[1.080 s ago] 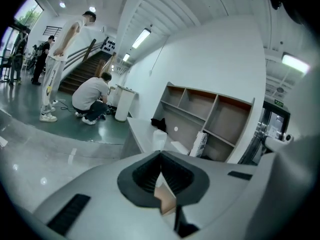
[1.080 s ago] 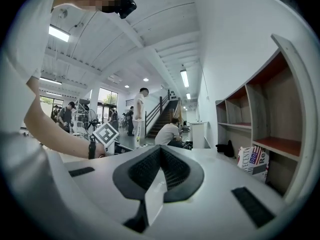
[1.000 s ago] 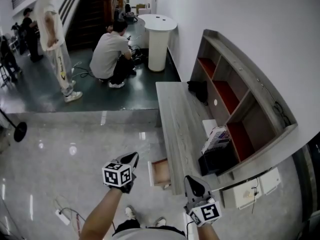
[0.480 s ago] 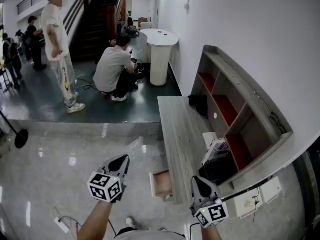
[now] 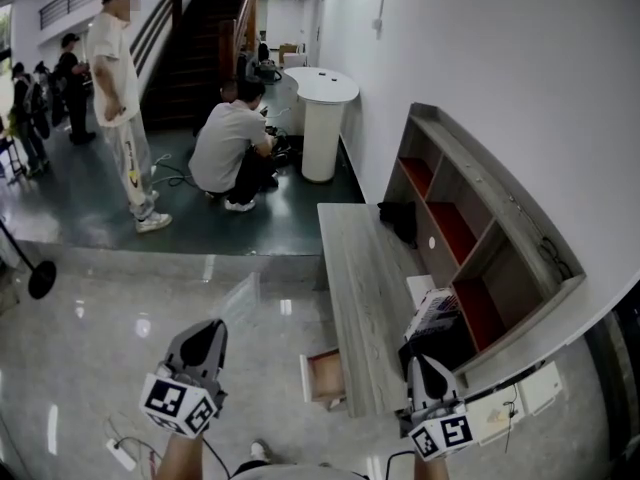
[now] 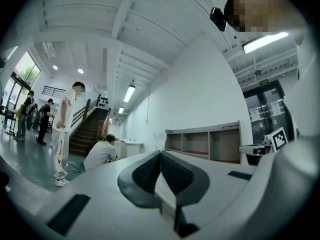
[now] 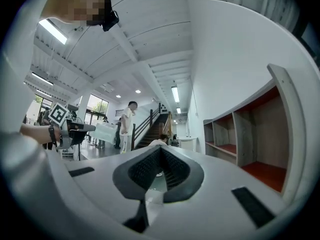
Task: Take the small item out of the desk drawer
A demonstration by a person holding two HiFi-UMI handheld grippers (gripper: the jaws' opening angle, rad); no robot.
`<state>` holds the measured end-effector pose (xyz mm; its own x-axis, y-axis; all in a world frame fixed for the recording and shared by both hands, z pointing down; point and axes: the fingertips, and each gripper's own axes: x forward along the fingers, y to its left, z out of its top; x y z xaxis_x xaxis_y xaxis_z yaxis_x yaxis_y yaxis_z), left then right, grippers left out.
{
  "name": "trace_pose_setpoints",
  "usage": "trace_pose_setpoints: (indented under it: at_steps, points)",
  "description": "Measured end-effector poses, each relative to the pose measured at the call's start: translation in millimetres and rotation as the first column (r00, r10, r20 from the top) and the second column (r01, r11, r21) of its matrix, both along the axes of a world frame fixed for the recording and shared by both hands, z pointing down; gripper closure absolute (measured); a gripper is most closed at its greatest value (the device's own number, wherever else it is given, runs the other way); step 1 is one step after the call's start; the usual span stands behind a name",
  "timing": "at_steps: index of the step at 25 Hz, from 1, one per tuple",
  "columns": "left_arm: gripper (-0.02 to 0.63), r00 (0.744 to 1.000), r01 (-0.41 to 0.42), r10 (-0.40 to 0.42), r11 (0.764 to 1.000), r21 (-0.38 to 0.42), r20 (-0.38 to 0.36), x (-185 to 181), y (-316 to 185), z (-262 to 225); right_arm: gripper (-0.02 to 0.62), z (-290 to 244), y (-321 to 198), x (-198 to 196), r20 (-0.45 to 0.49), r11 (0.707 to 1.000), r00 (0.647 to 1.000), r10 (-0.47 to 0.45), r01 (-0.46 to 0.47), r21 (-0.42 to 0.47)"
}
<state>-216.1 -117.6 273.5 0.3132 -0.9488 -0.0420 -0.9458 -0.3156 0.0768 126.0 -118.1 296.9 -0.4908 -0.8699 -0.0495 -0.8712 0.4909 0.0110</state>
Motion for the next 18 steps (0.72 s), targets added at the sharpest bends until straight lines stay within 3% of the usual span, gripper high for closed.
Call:
trace_pose_setpoints:
  at_steps: [9,18]
  points:
    - [0.588,0.99,0.138,-0.137,0.989,0.053,-0.025,-41,51,4,0.574,2,9,10,0.023,0.999,0.999,0.033,-0.033,-0.007]
    - [0.588,0.98,0.198,-0.195,0.977,0.084,-0.039,-61,85,7,0.574,5,17,6,0.004,0.998,0.998,0.062,-0.062,-0.025]
